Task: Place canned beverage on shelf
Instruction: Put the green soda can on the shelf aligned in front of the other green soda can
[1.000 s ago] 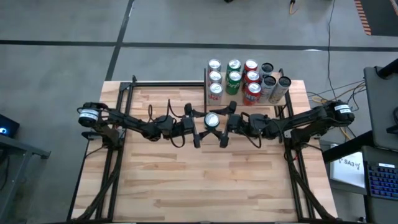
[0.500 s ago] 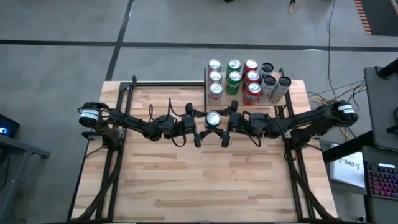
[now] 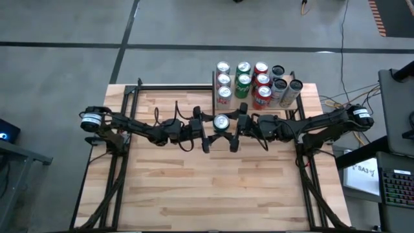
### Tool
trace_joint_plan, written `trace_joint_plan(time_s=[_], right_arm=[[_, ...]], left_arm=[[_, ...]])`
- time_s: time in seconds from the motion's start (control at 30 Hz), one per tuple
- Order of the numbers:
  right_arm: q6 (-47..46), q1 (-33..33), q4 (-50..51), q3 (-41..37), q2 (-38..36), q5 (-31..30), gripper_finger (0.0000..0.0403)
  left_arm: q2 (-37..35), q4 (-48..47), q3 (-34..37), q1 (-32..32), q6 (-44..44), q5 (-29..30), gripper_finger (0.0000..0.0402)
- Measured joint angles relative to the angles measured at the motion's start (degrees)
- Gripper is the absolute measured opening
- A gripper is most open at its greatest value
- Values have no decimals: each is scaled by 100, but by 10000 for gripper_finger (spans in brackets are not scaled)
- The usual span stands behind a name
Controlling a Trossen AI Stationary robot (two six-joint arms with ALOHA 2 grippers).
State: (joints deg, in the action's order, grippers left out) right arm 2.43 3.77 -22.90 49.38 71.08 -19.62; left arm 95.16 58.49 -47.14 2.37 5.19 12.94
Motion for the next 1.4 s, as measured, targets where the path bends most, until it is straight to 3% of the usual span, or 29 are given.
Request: trace_joint_plan(time_s=[0.23,0.57,0.7,1.0,1.23,1.4], right_arm=[[-10,0,31,-24,-23,0,288],[169,-9,31,-28,-47,-37,288],[164,-9,213,-28,-215,-64,288],[177,-95,1218,-28,-961,-757,288],[-243,-351,2117,-60,-1598,-800,288],[-586,-399,2115,-317,-1662,-794,287]], left_arm=[[-26,-310,-97,0,-231,18,294],[-40,-660,-207,9,-264,127,394],[-139,-840,-207,9,-20,116,386],[-455,-1409,-197,6,403,388,384],[-860,-1826,-192,-14,920,801,384],[-1002,-2019,-190,-17,1045,866,384]])
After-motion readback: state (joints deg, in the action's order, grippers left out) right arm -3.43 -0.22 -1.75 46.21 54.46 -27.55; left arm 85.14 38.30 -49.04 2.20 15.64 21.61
